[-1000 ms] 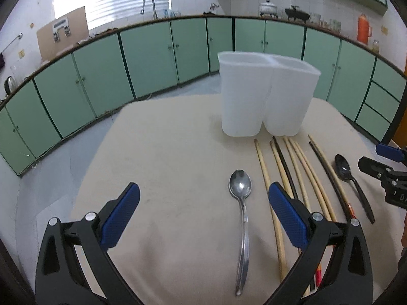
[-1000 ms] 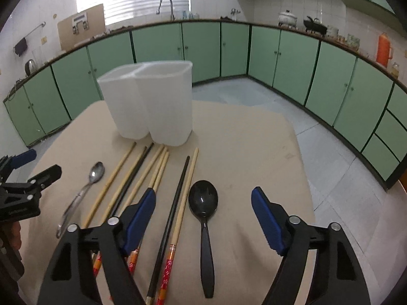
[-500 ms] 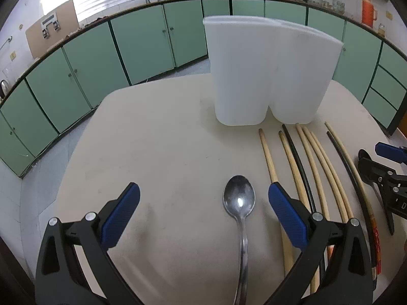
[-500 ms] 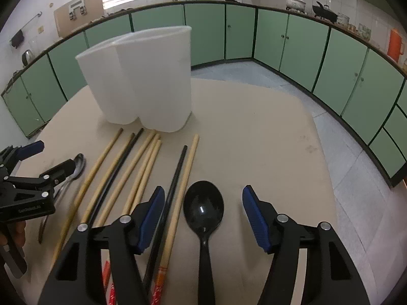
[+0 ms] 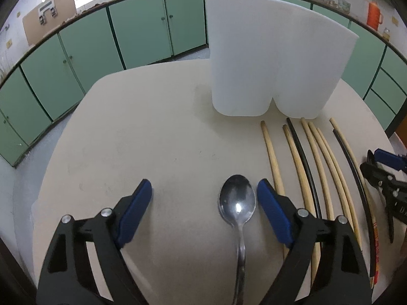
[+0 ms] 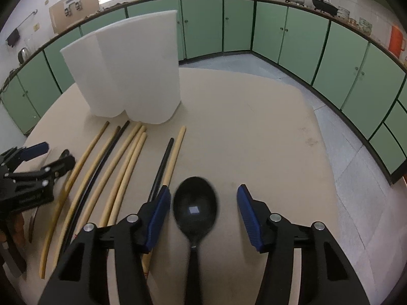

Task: Organize utensils
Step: 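Grasp the silver spoon with the left gripper while the right gripper grasps the black spoon, then carry both spoons up and lower them into the white utensil holder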

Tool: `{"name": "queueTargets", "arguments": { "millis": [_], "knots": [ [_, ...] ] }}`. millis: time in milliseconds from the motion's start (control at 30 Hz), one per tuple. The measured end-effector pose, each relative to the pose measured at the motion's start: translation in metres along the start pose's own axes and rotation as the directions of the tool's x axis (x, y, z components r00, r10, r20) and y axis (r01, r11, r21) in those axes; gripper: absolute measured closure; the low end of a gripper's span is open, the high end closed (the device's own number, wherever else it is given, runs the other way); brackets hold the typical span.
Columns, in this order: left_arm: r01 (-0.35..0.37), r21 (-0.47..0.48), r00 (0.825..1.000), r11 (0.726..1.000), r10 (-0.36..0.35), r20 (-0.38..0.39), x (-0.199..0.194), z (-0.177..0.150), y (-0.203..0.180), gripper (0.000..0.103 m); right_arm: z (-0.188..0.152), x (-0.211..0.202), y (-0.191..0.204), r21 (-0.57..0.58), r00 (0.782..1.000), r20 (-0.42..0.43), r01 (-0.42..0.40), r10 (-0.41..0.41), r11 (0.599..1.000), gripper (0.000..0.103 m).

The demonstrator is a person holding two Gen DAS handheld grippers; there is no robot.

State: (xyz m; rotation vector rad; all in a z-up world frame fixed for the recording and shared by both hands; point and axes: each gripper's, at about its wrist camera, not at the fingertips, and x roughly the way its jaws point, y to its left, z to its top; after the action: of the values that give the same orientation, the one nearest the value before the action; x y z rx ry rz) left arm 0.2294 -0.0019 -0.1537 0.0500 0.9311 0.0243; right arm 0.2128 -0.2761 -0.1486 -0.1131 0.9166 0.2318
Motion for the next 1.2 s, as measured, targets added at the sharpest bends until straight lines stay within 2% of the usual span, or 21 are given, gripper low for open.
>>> {"name": "queueTargets", "arguments": {
  "millis": [400, 467, 533, 567, 633, 700, 767, 867, 1033, 1200],
  "knots": [
    [0.007, 0.005, 1.000, 1.000, -0.007, -0.016, 0.003, 0.006, 0.001, 0.017, 0.007, 0.007, -0.001, -0.005, 1.000, -0.031, 0.004, -0.004, 1.000, 0.050],
    [0.025, -0.005, 0.999, 1.000, -0.025, -0.020, 0.001, 0.004, 0.000, 0.023, 0.009, 0.006, -0.002, -0.006, 0.999, -0.038, -0.007, 0.007, 1.000, 0.055],
    [0.044, -0.010, 0.999, 0.999, -0.044, -0.022, -0.001, 0.005, -0.001, 0.037, 0.012, 0.006, -0.003, -0.007, 0.999, -0.043, -0.018, 0.018, 1.000, 0.069],
    [0.049, -0.006, 0.999, 0.999, -0.049, -0.021, -0.002, 0.006, -0.003, 0.042, 0.013, 0.005, -0.003, -0.008, 0.999, -0.047, -0.025, 0.025, 1.000, 0.068],
    [0.070, 0.001, 0.997, 0.998, -0.070, -0.022, -0.005, 0.007, -0.005, 0.061, 0.012, 0.003, -0.003, -0.007, 0.998, -0.049, -0.035, 0.035, 0.999, 0.069],
    [0.096, -0.012, 0.995, 0.995, -0.096, -0.022, -0.008, 0.009, -0.004, 0.073, 0.012, 0.000, -0.005, 0.002, 0.998, -0.039, -0.042, 0.043, 0.999, 0.069],
    [0.142, -0.042, 0.990, 0.989, -0.143, -0.018, -0.013, 0.009, 0.000, 0.076, 0.008, -0.010, -0.010, 0.022, 0.998, -0.006, -0.069, 0.070, 0.997, 0.069],
    [0.176, -0.054, 0.984, 0.983, -0.175, 0.031, -0.028, 0.007, 0.005, 0.076, 0.004, -0.023, -0.015, 0.047, 0.994, 0.045, -0.106, 0.104, 0.993, 0.069],
    [0.209, -0.061, 0.969, 0.976, -0.199, 0.145, -0.055, 0.001, 0.014, 0.076, 0.001, -0.045, -0.018, 0.045, 0.986, 0.132, -0.104, 0.097, 0.994, 0.069],
    [0.189, -0.069, 0.950, 0.980, -0.164, 0.267, -0.088, -0.010, 0.021, 0.076, 0.004, -0.067, -0.006, 0.021, 0.972, 0.216, -0.097, 0.090, 0.995, 0.069]
  ]
}}
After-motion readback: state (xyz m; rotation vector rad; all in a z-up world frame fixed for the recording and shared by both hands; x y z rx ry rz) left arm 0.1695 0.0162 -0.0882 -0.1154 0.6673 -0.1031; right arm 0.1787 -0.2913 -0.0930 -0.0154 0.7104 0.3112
